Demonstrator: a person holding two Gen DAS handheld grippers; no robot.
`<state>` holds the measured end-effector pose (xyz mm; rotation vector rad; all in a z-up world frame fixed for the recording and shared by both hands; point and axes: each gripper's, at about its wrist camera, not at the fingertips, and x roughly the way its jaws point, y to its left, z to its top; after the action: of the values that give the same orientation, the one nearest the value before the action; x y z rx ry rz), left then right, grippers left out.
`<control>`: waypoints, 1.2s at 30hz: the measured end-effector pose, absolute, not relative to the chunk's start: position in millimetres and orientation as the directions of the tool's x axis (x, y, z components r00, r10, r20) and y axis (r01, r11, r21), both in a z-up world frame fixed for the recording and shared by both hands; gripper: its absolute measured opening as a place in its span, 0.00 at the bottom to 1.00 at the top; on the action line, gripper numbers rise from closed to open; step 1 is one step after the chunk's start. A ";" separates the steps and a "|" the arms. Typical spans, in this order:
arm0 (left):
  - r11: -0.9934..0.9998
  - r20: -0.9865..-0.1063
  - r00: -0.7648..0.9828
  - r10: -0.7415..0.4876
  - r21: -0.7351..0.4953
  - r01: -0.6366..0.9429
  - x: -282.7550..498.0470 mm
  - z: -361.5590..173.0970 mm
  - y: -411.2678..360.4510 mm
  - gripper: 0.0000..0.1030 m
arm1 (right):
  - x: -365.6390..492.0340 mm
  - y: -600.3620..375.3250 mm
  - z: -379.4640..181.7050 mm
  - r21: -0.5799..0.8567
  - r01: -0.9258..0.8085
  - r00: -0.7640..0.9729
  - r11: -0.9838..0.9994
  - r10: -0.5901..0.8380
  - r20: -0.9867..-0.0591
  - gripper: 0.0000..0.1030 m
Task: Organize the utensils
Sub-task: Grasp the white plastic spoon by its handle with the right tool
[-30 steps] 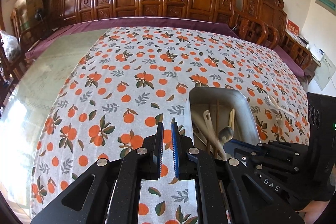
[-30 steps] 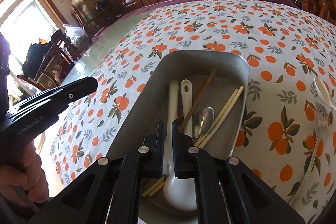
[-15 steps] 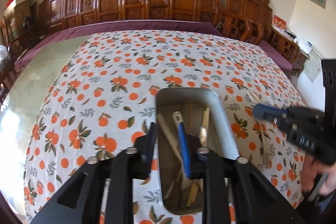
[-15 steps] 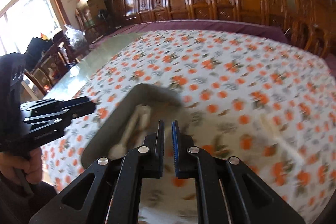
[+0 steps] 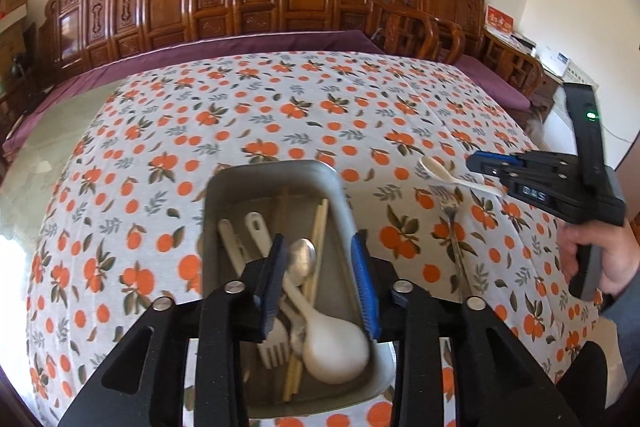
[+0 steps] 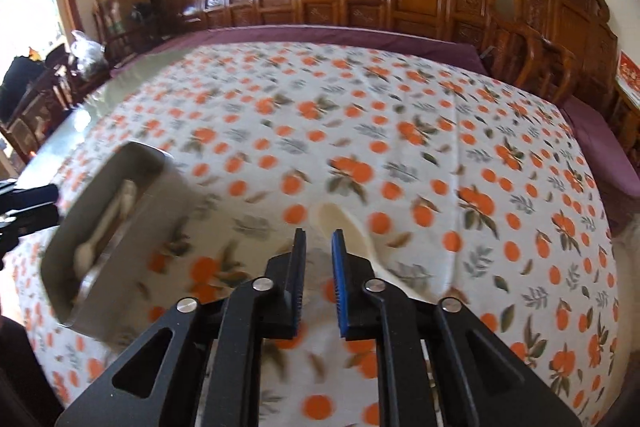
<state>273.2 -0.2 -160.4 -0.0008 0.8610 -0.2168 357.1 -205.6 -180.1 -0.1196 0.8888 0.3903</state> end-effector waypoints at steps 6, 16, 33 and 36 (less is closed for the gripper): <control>0.972 -0.755 0.621 -0.212 -0.097 0.213 273.3 -164.0 -19.2 0.44 | 377.7 -232.9 -210.0 0.053 -0.349 0.528 0.936 0.243 -0.814 0.33; 0.966 -0.755 0.612 -0.234 -0.112 0.232 272.6 -168.2 -38.6 0.55 | 388.1 -242.6 -237.1 0.059 -0.363 0.470 0.930 0.238 -0.850 0.39; 0.950 -0.773 0.580 -0.257 -0.090 0.300 261.9 -180.5 -83.0 0.55 | 346.8 -249.5 -235.5 0.024 -0.401 0.458 0.916 0.223 -0.860 0.09; 0.946 -0.772 0.580 -0.259 -0.082 0.314 257.6 -179.7 -92.0 0.55 | 333.7 -258.1 -234.8 0.037 -0.381 0.459 0.924 0.224 -0.860 0.08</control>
<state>257.6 -92.0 -179.7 0.0663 0.8911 -0.3350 333.7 -258.1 -234.8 -0.1689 1.0295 0.3746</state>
